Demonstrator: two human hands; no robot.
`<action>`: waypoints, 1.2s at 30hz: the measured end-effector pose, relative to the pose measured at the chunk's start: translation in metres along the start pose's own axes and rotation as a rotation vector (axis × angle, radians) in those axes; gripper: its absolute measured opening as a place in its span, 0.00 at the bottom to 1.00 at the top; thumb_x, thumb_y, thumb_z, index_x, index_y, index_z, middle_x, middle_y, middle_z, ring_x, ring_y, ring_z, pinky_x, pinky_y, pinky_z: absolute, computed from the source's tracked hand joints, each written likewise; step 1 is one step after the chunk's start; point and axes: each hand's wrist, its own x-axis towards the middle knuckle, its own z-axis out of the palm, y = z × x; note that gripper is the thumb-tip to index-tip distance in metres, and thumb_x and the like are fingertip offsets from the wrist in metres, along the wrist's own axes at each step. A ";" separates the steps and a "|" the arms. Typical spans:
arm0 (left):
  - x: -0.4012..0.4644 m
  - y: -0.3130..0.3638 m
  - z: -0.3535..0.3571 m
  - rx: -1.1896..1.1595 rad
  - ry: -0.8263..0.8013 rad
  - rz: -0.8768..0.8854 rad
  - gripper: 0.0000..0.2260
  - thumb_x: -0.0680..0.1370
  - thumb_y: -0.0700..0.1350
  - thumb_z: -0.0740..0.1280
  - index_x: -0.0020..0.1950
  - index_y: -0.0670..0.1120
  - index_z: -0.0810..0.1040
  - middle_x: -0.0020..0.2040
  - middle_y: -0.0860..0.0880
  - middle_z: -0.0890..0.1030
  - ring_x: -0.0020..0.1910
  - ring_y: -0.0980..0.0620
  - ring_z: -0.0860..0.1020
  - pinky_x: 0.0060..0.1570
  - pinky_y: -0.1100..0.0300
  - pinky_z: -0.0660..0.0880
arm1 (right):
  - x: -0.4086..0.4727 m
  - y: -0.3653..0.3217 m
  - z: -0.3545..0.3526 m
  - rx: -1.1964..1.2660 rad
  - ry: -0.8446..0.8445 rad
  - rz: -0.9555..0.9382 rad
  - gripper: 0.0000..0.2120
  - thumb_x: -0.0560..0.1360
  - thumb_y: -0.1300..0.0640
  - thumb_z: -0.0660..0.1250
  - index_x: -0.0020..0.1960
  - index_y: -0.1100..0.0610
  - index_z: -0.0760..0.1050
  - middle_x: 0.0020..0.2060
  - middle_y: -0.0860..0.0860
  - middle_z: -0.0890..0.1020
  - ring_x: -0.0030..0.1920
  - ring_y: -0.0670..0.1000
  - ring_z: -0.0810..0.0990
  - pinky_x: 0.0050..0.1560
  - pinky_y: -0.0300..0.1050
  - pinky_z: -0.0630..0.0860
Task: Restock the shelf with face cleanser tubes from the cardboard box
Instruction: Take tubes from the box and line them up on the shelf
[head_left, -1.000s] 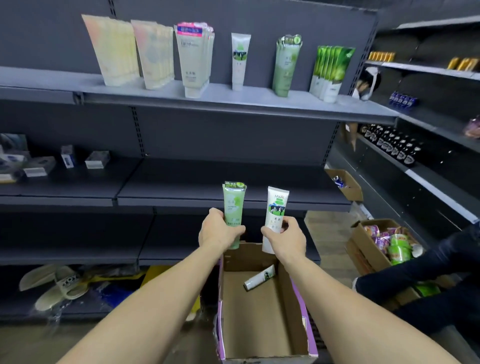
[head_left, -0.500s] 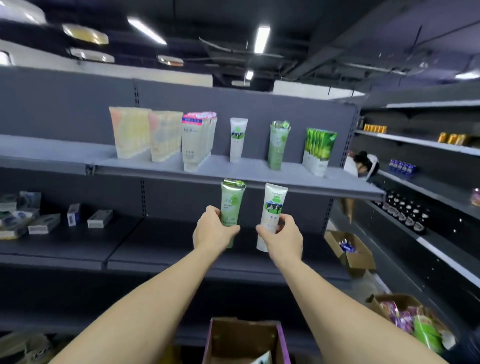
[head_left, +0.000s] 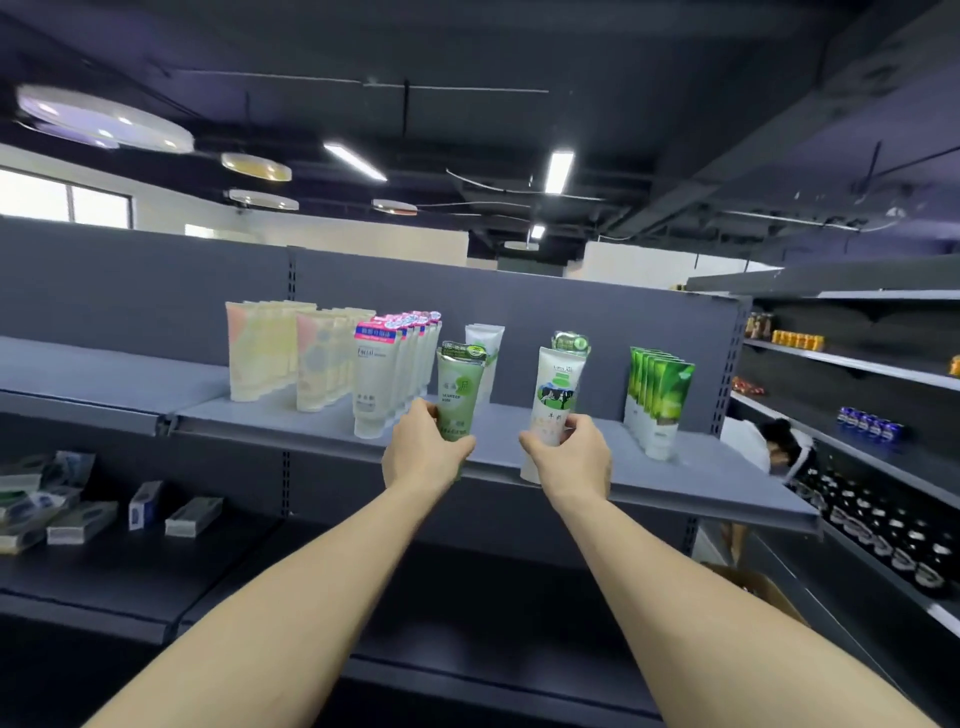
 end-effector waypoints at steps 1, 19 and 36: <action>0.007 0.000 0.000 -0.001 0.004 0.006 0.20 0.71 0.50 0.74 0.58 0.48 0.72 0.50 0.54 0.78 0.48 0.51 0.77 0.45 0.56 0.74 | 0.006 -0.003 0.005 0.001 -0.001 -0.001 0.22 0.68 0.44 0.75 0.57 0.49 0.73 0.52 0.46 0.79 0.49 0.49 0.79 0.48 0.48 0.77; 0.111 -0.015 0.028 0.039 0.003 0.088 0.18 0.74 0.48 0.72 0.58 0.47 0.69 0.58 0.48 0.77 0.57 0.45 0.77 0.54 0.50 0.75 | 0.073 -0.032 0.133 -0.043 0.014 0.069 0.20 0.67 0.48 0.75 0.53 0.51 0.71 0.51 0.48 0.77 0.46 0.51 0.75 0.42 0.45 0.70; 0.151 -0.032 0.062 0.087 -0.020 0.127 0.20 0.76 0.49 0.71 0.62 0.45 0.67 0.62 0.46 0.75 0.63 0.45 0.74 0.56 0.53 0.72 | 0.129 -0.021 0.185 -0.084 -0.021 0.088 0.17 0.68 0.53 0.73 0.51 0.53 0.69 0.49 0.49 0.79 0.47 0.54 0.78 0.44 0.47 0.74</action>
